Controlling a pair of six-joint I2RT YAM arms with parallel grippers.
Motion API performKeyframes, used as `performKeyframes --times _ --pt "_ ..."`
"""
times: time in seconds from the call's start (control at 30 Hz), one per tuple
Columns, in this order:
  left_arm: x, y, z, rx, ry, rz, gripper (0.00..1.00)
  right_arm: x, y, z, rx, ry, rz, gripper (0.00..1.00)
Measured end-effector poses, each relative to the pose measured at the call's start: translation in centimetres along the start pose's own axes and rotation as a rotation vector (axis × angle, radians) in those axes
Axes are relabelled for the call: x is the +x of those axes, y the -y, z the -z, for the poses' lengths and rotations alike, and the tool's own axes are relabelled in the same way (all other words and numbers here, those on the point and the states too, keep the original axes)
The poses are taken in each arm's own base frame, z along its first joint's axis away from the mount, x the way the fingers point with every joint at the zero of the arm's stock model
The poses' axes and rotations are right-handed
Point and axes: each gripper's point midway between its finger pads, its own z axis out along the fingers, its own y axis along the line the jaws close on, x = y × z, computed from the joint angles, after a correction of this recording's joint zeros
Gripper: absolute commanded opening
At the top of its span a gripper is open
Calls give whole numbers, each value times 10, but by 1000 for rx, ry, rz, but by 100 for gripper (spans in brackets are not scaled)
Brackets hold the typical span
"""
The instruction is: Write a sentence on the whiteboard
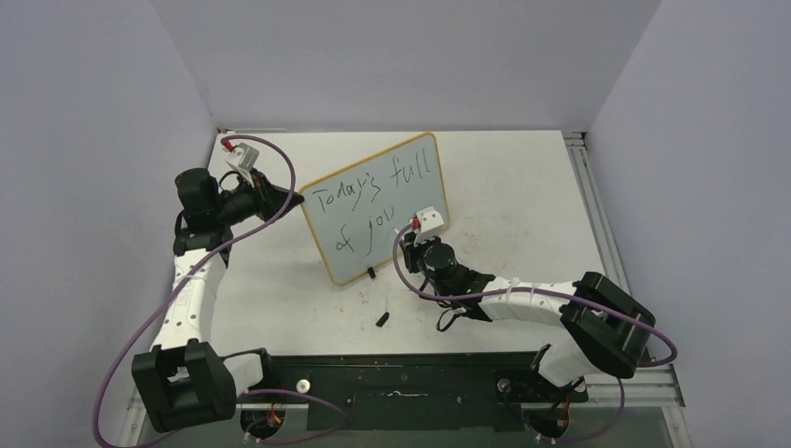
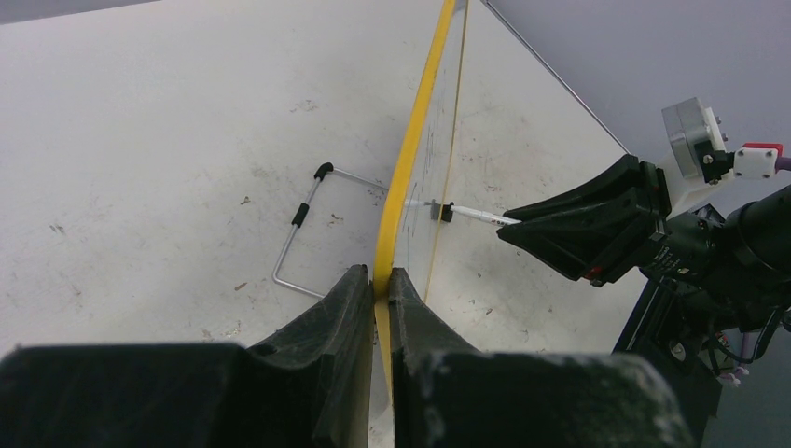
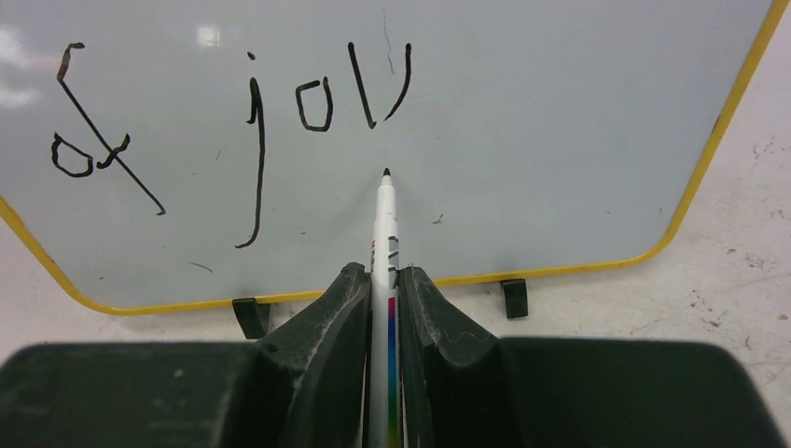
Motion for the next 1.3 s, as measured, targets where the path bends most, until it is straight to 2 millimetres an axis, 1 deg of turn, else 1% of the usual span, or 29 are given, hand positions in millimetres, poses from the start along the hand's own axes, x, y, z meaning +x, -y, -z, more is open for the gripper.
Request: performKeyframes --times 0.17,0.33,0.5,0.83,1.17,1.3 --pt "0 0 0 0 0 0 0 -7 7 -3 17 17 4 5" --pt "0 0 0 0 0 0 0 -21 8 -6 20 52 4 5" --pt "0 0 0 0 0 0 0 -30 7 -8 18 76 1 5" --pt "0 0 0 0 0 0 0 -35 6 -11 15 87 -2 5" --pt "0 0 0 0 0 0 0 -28 6 -14 16 70 4 5" --pt "0 0 0 0 0 0 0 -27 6 -15 17 70 1 5"
